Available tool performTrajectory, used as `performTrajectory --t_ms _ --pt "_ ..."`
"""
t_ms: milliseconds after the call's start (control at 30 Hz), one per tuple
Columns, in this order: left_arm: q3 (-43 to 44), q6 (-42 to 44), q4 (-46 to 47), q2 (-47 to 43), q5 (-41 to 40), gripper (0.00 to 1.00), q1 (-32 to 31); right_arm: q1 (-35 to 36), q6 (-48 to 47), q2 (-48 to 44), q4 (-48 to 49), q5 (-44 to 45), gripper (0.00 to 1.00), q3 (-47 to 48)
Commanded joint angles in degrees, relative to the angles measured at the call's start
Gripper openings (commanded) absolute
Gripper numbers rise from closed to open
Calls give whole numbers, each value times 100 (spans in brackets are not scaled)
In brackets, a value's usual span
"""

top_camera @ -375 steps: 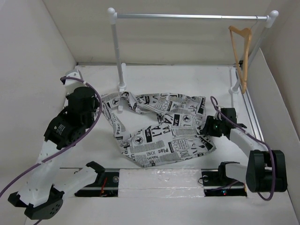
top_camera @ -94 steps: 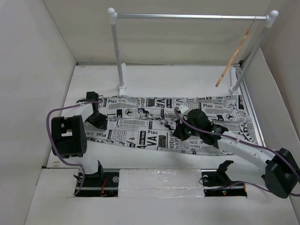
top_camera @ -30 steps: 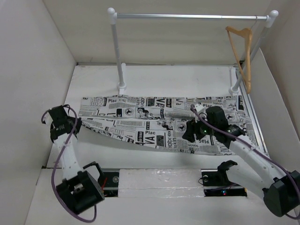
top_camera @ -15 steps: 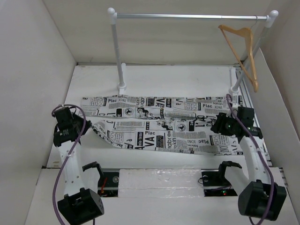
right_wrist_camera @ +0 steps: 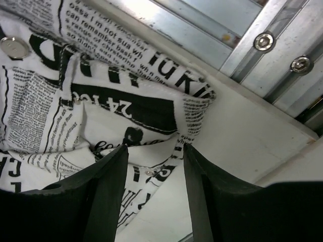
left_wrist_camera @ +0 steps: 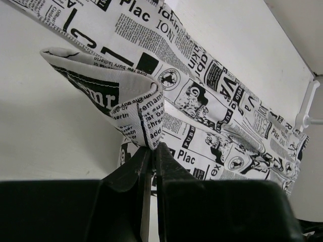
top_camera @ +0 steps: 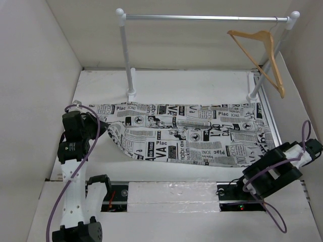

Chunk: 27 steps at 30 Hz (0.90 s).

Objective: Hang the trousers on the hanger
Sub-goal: Fold the trousers

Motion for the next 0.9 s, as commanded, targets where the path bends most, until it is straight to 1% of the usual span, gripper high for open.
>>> performTrajectory --t_ms 0,33,167,400,533,600,800,867 --pt "5 24 264 -111 210 0 -97 -358 -303 215 -46 335 54 379" --pt "-73 7 316 -137 236 0 -97 -359 -286 163 42 213 54 301" --pt "-215 -20 422 -94 254 0 -97 -411 -84 -75 -28 686 54 168" --pt "-347 -55 650 -15 8 0 -97 -412 179 74 25 1117 52 133" --pt "-338 -90 703 47 -150 0 -97 -412 241 171 331 1152 51 28" --pt "-399 -108 764 38 -229 0 -97 -412 268 302 472 1091 51 28" --pt "-610 -143 879 65 -388 0 -97 -35 128 837 868 1046 47 194" --pt "-654 -152 896 73 -484 0 -97 -34 92 961 982 1090 46 168"
